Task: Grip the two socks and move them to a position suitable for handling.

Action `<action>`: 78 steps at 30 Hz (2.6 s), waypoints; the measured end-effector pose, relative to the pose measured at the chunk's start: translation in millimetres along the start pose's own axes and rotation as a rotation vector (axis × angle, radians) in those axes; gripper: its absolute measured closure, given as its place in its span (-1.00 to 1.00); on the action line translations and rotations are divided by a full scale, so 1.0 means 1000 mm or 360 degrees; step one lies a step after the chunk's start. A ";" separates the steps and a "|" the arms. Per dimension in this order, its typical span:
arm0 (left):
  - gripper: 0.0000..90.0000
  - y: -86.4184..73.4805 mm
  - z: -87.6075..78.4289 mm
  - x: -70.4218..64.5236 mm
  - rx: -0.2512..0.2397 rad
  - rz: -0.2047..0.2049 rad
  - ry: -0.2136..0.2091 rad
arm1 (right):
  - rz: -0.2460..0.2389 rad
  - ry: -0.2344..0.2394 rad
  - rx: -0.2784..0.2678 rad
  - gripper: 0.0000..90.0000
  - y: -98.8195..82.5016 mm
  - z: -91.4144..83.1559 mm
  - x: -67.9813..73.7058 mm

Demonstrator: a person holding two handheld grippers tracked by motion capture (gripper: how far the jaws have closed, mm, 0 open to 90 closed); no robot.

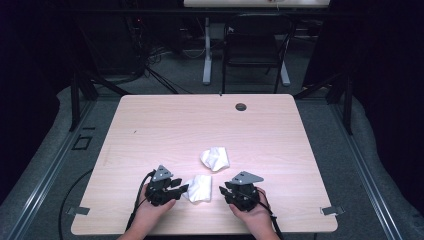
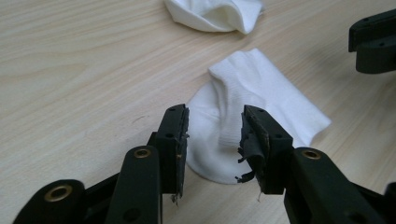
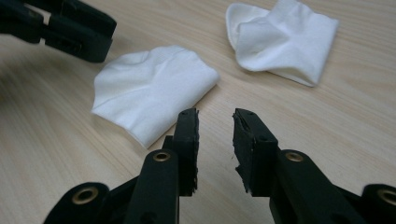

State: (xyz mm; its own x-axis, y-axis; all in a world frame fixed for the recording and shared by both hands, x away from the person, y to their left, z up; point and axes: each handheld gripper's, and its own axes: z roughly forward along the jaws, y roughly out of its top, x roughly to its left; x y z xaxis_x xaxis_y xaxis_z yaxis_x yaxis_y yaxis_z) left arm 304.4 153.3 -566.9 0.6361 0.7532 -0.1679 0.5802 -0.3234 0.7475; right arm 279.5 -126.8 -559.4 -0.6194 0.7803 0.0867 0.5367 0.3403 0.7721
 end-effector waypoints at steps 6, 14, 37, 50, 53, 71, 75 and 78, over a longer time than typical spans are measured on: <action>0.50 0.001 -0.002 0.006 0.0017 0.0015 0.0029 | -0.0086 0.0029 0.0036 0.55 0.007 0.008 0.014; 0.69 0.001 0.002 0.010 0.0077 0.0037 0.0035 | -0.0161 0.0069 0.0076 0.60 0.017 0.022 0.036; 0.84 -0.002 0.016 -0.003 0.0157 0.0141 -0.0056 | -0.0095 0.0048 0.0190 0.87 0.011 0.041 0.030; 0.88 -0.004 0.016 -0.004 0.0141 0.0104 -0.0074 | -0.0093 0.0131 0.0108 0.70 0.024 0.043 0.048; 0.89 -0.004 0.016 -0.003 0.0136 0.0096 -0.0081 | -0.0101 0.0162 0.0097 0.63 0.027 0.046 0.055; 0.91 -0.004 0.017 -0.002 0.0126 0.0086 -0.0087 | -0.0157 0.0138 0.0150 0.43 0.026 0.065 0.065; 0.91 -0.004 0.017 -0.002 0.0126 0.0087 -0.0088 | -0.0179 0.0108 0.0166 0.61 0.025 0.065 0.065; 0.91 -0.004 0.017 -0.002 0.0126 0.0087 -0.0088 | -0.0185 0.0095 0.0165 0.70 0.025 0.065 0.065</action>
State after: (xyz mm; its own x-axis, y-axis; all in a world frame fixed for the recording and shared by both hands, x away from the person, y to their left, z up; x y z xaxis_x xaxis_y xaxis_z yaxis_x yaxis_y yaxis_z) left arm 309.0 143.4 -580.5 0.6937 0.7012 -0.1649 0.5808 -0.4091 0.7037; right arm 289.2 -33.5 -575.4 -0.7122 0.7008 0.0403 0.5139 0.4814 0.7101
